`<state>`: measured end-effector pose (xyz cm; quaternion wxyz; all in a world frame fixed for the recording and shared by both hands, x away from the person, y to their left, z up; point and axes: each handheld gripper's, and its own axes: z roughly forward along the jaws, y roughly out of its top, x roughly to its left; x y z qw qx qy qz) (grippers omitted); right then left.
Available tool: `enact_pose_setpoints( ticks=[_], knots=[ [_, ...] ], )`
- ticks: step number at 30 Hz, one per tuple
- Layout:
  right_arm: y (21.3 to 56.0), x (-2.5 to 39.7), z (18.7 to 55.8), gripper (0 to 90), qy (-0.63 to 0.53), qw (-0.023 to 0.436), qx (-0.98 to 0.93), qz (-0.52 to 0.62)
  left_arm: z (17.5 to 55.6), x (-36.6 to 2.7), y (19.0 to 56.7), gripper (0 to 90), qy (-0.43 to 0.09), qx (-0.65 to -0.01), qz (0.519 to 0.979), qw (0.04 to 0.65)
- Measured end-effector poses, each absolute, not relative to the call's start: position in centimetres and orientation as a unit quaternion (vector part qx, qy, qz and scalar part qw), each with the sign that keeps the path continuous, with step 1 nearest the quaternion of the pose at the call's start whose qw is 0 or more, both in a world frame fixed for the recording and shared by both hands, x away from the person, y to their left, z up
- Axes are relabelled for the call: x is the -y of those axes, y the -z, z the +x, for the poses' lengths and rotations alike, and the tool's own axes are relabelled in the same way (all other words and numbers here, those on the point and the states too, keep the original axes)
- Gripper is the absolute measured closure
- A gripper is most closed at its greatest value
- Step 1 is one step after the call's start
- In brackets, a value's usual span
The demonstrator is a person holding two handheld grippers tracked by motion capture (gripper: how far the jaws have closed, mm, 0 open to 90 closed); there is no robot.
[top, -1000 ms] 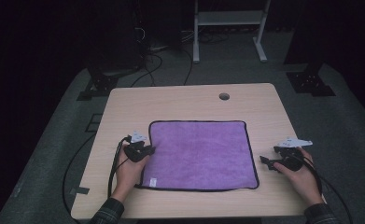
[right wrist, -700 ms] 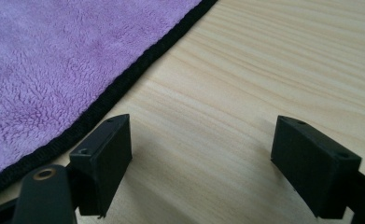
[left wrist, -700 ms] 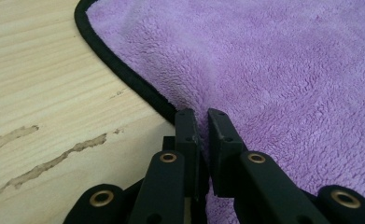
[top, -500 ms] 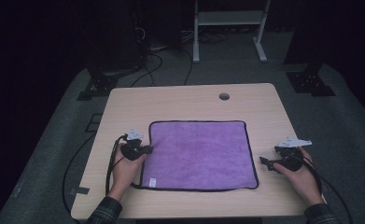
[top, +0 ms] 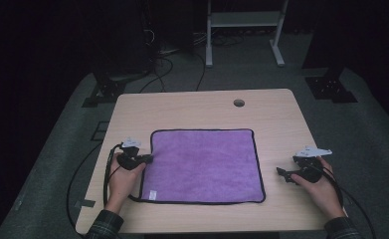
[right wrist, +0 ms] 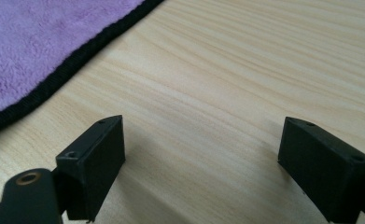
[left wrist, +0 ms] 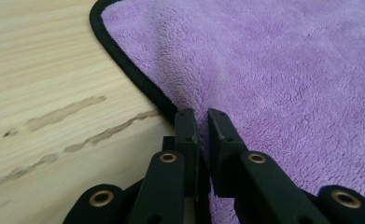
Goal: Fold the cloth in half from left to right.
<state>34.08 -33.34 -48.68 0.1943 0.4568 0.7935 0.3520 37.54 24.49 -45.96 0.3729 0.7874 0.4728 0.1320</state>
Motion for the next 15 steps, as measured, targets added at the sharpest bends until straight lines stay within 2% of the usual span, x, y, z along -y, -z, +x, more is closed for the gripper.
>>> enact_pose_setpoints(
  ticks=[10,15],
  knots=[
    [48.7,33.3,34.1,13.7,-0.352,0.194,-0.793,0.457,37.1,-27.1,45.4,83.2,-0.136,-0.493,0.776,0.368],
    [48.7,33.3,34.1,13.6,-0.352,0.194,-0.793,0.457,36.8,-27.0,44.8,83.2,-0.134,-0.487,0.771,0.388]
  ],
)
